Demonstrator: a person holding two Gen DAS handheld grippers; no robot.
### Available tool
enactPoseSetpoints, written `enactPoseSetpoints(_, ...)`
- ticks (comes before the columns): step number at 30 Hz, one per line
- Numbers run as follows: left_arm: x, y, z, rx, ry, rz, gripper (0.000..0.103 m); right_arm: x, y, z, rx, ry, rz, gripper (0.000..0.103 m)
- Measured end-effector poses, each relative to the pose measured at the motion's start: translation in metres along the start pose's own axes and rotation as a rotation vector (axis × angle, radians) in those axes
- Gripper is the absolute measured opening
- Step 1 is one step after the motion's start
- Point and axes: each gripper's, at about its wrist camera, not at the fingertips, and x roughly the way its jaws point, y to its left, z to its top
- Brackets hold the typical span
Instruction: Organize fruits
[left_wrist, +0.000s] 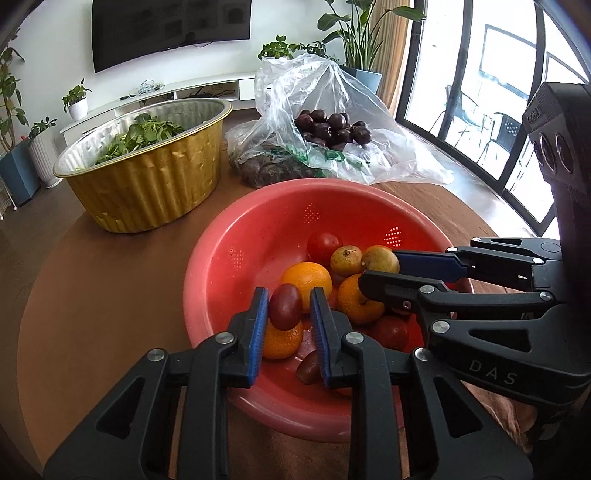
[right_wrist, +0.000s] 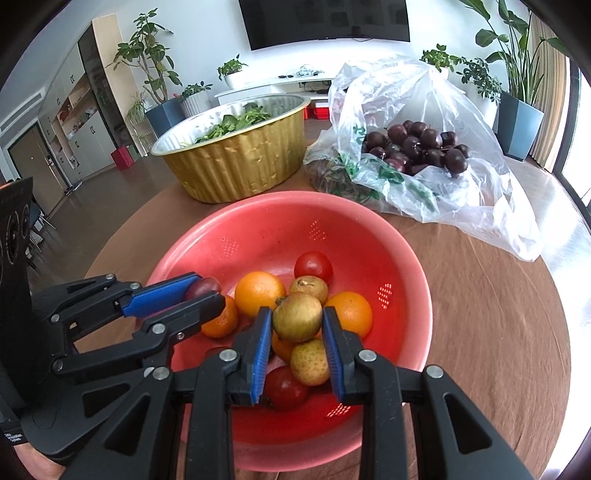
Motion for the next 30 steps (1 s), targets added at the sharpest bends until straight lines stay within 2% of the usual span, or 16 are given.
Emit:
enactPoseSetpoints(1,0.001,0.001,0.000,-0.005,0.005,0.011,0.030,0.002,0.000,0.000,-0.002,0.004,-0.005,0.030)
enactPoseSetpoints(3,0.000,0.006,0.000,-0.017,-0.010,-0.003,0.046,0.005,-0.003,0.000,0.001,0.011,-0.013,0.029)
enactPoseSetpoints(10,-0.012,0.006,0.002,-0.020,-0.044,0.004,0.064,0.000,-0.007,-0.001,0.000,0.003,-0.018,0.032)
enactPoseSetpoints(12,-0.021,0.005,0.001,-0.024,-0.072,0.024,0.079,-0.005,-0.009,-0.003,0.008,-0.005,-0.021,0.036)
enactPoseSetpoints(13,-0.027,0.005,0.001,-0.027,-0.087,0.031,0.083,-0.008,-0.010,-0.003,0.012,-0.011,-0.020,0.042)
enactPoseSetpoints(15,-0.043,0.005,0.000,-0.033,-0.126,0.044,0.102,-0.017,-0.011,-0.004,0.023,-0.032,-0.023,0.050)
enactPoseSetpoints(19,-0.083,-0.001,-0.004,-0.027,-0.224,0.076,0.103,-0.048,-0.007,-0.009,0.026,-0.123,-0.040,0.072)
enactPoseSetpoints(20,-0.097,-0.004,-0.007,-0.028,-0.263,0.087,0.103,-0.061,-0.005,-0.012,0.020,-0.171,-0.056,0.075)
enactPoseSetpoints(24,-0.163,-0.018,-0.015,-0.036,-0.440,0.144,0.103,-0.107,0.006,-0.026,0.000,-0.348,-0.106,0.100)
enactPoseSetpoints(25,-0.179,-0.021,-0.018,-0.049,-0.480,0.161,0.103,-0.121,0.008,-0.030,-0.003,-0.401,-0.114,0.103)
enactPoseSetpoints(27,-0.208,-0.028,-0.024,-0.079,-0.554,0.228,0.103,-0.148,0.015,-0.041,-0.012,-0.513,-0.133,0.103)
enactPoseSetpoints(28,-0.222,-0.033,-0.030,-0.098,-0.589,0.288,0.103,-0.162,0.019,-0.046,-0.023,-0.558,-0.146,0.103)
enactPoseSetpoints(30,-0.239,-0.042,-0.034,-0.128,-0.586,0.429,0.103,-0.180,0.025,-0.051,-0.035,-0.598,-0.165,0.103)
